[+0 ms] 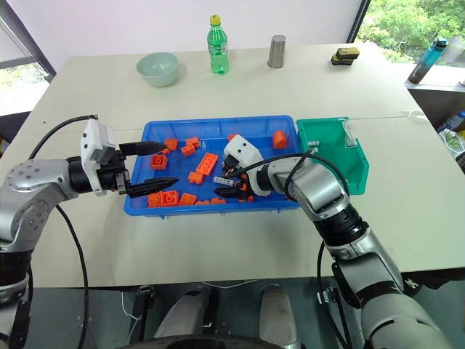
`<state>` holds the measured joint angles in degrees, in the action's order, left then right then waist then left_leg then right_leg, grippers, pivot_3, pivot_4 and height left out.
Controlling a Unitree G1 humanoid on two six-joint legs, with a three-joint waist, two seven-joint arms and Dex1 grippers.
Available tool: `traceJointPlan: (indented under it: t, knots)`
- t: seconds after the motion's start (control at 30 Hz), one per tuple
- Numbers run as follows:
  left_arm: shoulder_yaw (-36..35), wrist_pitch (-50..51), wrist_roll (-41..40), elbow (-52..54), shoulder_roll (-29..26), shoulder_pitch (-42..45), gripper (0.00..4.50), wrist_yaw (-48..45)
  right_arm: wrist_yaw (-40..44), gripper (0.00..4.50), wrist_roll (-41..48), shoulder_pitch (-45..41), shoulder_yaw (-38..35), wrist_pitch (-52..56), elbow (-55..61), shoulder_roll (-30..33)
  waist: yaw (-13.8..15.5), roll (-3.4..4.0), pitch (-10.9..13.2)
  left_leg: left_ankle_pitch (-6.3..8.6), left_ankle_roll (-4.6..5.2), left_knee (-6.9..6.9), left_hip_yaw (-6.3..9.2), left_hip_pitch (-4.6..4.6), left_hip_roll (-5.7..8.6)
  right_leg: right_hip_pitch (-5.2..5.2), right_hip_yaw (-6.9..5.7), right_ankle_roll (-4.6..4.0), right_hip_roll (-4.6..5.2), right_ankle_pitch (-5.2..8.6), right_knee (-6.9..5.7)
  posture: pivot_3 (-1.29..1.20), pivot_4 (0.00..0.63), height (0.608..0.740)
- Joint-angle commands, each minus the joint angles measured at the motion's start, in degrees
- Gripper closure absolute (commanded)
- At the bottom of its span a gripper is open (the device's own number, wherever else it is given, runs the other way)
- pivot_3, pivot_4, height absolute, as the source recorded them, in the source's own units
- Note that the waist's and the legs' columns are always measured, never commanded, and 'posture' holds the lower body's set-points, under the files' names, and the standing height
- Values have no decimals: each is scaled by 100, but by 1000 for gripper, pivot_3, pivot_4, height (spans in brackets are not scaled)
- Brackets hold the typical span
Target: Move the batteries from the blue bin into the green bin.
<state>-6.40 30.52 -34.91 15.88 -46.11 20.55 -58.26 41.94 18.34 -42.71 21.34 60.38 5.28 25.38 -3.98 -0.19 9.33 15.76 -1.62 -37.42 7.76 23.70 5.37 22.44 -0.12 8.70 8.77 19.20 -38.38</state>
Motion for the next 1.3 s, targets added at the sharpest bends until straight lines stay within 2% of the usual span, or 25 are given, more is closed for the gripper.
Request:
traceJointPlan:
  t: [0.03,0.1,0.17,0.27,0.37,0.4,0.5,0.63,0.7,0.77,0.9,1.0,1.07,1.13,1.2,1.3]
  knots:
    - [-146,-25,-55,158,-91,89,0,-48,9,989,-222,-17,172,-413,-404,-158,3,0,0,0,0,0,0,0,0,0,0,0,0,0,0,0,150,727]
    - [-162,-14,-77,179,-115,76,0,-93,65,989,-368,-24,292,-625,-712,-209,-1,-1,-1,0,0,-1,0,0,0,-1,0,0,1,0,0,0,150,727]
    - [-172,-25,-87,195,-144,59,0,-150,143,1512,-488,-17,376,-835,-926,-232,-1,-2,-2,0,0,-2,0,-1,0,-2,0,0,-1,0,0,0,150,727]
    - [-163,-64,-87,193,-187,36,0,-257,240,2712,-590,-16,415,-987,-1006,-230,0,-4,-3,0,0,-2,1,-3,0,-3,0,0,-1,0,0,0,150,727]
    - [-119,-73,-124,171,-254,24,0,-456,306,4250,-533,-31,294,-844,-802,-206,0,-4,-3,0,0,-1,1,-4,0,-4,0,0,-1,0,0,0,150,727]
    - [-102,-79,-127,165,-274,21,0,-533,326,4448,-484,-33,221,-752,-670,-184,0,-4,-3,0,0,-1,1,-4,0,-4,0,0,-1,0,0,0,150,727]
    - [-43,-121,-107,126,-305,42,0,-742,339,4448,-137,-107,-240,-227,-227,-174,3,-4,-3,0,0,-1,1,-5,0,-4,0,0,-1,0,0,0,150,727]
    - [33,-200,-31,-34,-241,176,0,-823,129,4448,649,-579,-1626,880,293,-178,10,-3,-2,0,0,-1,1,-3,0,-5,0,0,0,0,0,0,150,727]
    - [69,-203,-36,-90,-209,234,0,-847,-25,4448,875,-858,-2572,1318,310,185,25,-1,-1,0,0,-1,1,-2,0,-5,0,0,0,0,0,0,150,727]
    - [90,-206,-53,-120,-187,262,0,-880,-143,4448,961,-944,-3190,1576,241,622,103,-2,-1,0,0,-2,2,-1,3,-6,-2,0,2,0,0,0,150,727]
    - [93,15,-250,-144,-20,432,0,-773,9,4448,773,-333,-3408,1234,205,1836,170,-13,-7,2,3,1,8,-1,8,-13,-3,0,4,0,4,0,150,727]
    - [198,-5,-183,-196,79,572,0,-821,30,4448,738,242,-3637,1140,117,2427,133,-10,-5,2,4,1,-10,0,7,-12,1,0,7,0,4,0,150,727]
    - [274,-43,-123,-261,130,650,0,-861,9,4448,749,551,-3673,1044,219,2585,122,-8,-6,2,4,-1,-19,0,1,-10,2,0,4,0,2,0,150,727]
    - [338,-88,-64,-353,187,742,0,-866,-79,3368,725,736,-3559,894,342,2578,77,-8,-6,2,4,0,-25,-2,-4,-9,3,0,1,0,1,0,150,727]
    - [385,-128,-16,-423,233,815,0,-876,-124,2564,652,819,-3401,702,387,2600,52,-8,-6,2,4,0,-25,-3,-6,-10,3,0,0,0,1,0,150,727]
    - [406,-145,3,-443,258,860,0,-885,-112,1029,557,707,-3162,382,366,2648,38,-8,-6,2,4,0,-24,-3,-6,-10,3,0,-1,0,1,0,150,727]
